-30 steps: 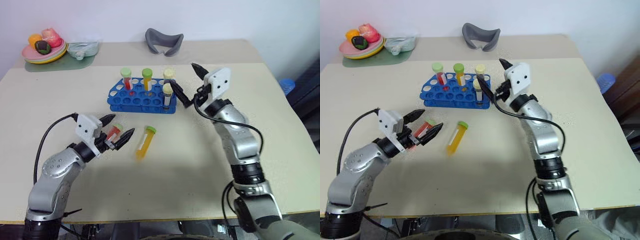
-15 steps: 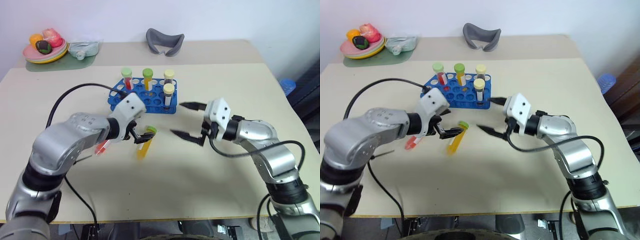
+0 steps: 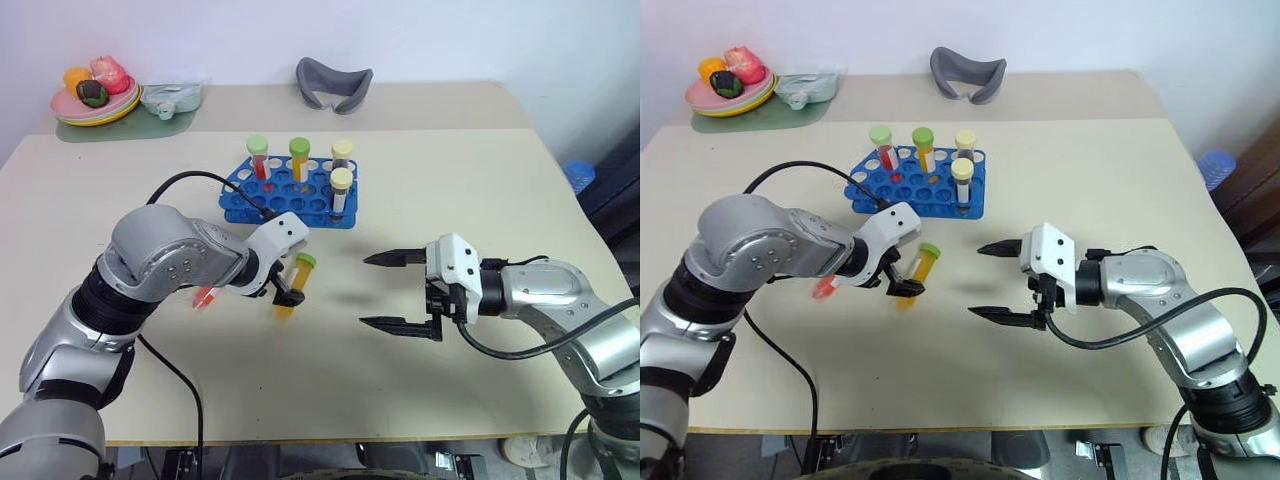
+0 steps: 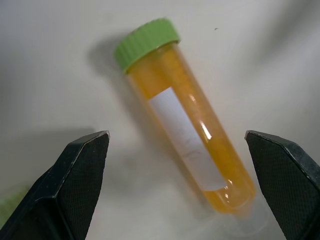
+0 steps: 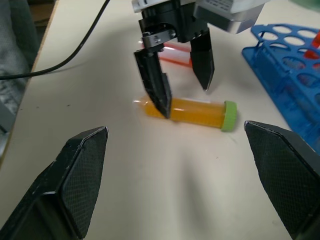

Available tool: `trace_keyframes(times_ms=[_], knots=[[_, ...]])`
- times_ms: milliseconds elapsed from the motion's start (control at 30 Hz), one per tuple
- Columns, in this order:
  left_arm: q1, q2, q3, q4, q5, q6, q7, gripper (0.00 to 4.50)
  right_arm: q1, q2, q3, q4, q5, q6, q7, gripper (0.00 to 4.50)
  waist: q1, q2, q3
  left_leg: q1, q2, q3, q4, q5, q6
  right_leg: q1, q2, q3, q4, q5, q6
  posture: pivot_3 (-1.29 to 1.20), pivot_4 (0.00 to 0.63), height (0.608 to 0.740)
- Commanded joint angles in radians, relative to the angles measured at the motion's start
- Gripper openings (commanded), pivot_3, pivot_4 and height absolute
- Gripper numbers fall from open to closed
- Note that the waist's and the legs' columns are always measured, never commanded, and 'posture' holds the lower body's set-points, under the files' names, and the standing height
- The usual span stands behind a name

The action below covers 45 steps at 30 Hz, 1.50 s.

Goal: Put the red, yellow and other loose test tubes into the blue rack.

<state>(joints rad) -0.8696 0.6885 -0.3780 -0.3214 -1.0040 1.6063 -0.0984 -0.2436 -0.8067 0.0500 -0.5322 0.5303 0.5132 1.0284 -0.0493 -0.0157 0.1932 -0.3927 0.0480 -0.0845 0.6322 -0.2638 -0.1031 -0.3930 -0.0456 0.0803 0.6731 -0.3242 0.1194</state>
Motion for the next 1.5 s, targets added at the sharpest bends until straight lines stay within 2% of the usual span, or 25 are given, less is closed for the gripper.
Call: trace_keyframes(times_ms=[33, 233, 467, 567, 700, 1033, 1500], knots=[[0.003, -0.016, 0.034, 0.042, -0.113, 0.008, 0.156, 4.50, 0.004, -0.013, -0.037, -0.047, 0.036, 0.009, 0.001, 4.46, 0.004, 0.000, 0.000, 0.000, 0.000, 0.000, 0.000, 0.000, 0.000, 0.000, 0.000, 0.000, 0.000, 0.000, 0.000, 0.00, 0.150, 0.740], [0.030, -0.082, 0.041, 0.121, -0.218, 0.008, 0.396, 4.50, 0.013, -0.002, -0.043, -0.060, 0.046, 0.024, -0.025, 4.46, 0.008, 0.000, 0.000, 0.000, 0.000, 0.000, 0.000, 0.000, 0.000, 0.001, -0.001, 0.000, -0.001, 0.000, 0.000, 0.00, 0.150, 0.740], [0.048, -0.167, 0.106, 0.200, -0.321, 0.008, 0.624, 4.50, 0.029, 0.009, -0.040, -0.092, 0.062, 0.044, -0.060, 4.46, 0.011, 0.001, -0.001, 0.002, -0.001, 0.000, 0.001, 0.000, 0.000, 0.004, -0.001, 0.000, -0.001, 0.000, 0.000, 0.00, 0.150, 0.740], [0.052, -0.161, 0.106, 0.205, -0.365, 0.008, 0.674, 3.63, 0.031, 0.009, -0.040, -0.098, 0.065, 0.048, -0.069, 4.50, 0.009, 0.001, -0.001, 0.002, -0.001, 0.000, 0.002, 0.000, 0.000, 0.004, -0.001, 0.000, -0.001, 0.000, 0.000, 0.00, 0.150, 0.740], [0.048, -0.143, 0.107, 0.211, -0.407, 0.008, 0.717, 1.72, 0.032, 0.010, -0.038, -0.100, 0.067, 0.047, -0.075, 4.50, 0.008, 0.001, -0.001, 0.002, -0.001, 0.000, 0.001, 0.000, 0.000, 0.003, -0.001, 0.000, -0.001, 0.000, 0.000, 0.00, 0.150, 0.740], [0.050, -0.124, 0.139, 0.229, -0.420, 0.008, 0.753, 1.72, 0.034, 0.013, -0.036, -0.099, 0.067, 0.042, -0.083, 4.50, 0.006, 0.001, -0.001, 0.002, -0.001, 0.000, 0.001, 0.000, 0.000, 0.003, -0.001, 0.000, -0.002, 0.000, 0.000, 0.00, 0.150, 0.740], [-0.022, -0.039, 0.074, 0.306, -0.445, 0.008, 0.606, 1.72, 0.042, 0.014, -0.030, -0.095, 0.057, 0.036, -0.083, 4.50, 0.006, 0.001, -0.001, 0.002, -0.001, 0.000, 0.000, 0.000, 0.000, 0.003, 0.000, 0.000, -0.002, 0.000, 0.000, 0.00, 0.150, 0.740]])
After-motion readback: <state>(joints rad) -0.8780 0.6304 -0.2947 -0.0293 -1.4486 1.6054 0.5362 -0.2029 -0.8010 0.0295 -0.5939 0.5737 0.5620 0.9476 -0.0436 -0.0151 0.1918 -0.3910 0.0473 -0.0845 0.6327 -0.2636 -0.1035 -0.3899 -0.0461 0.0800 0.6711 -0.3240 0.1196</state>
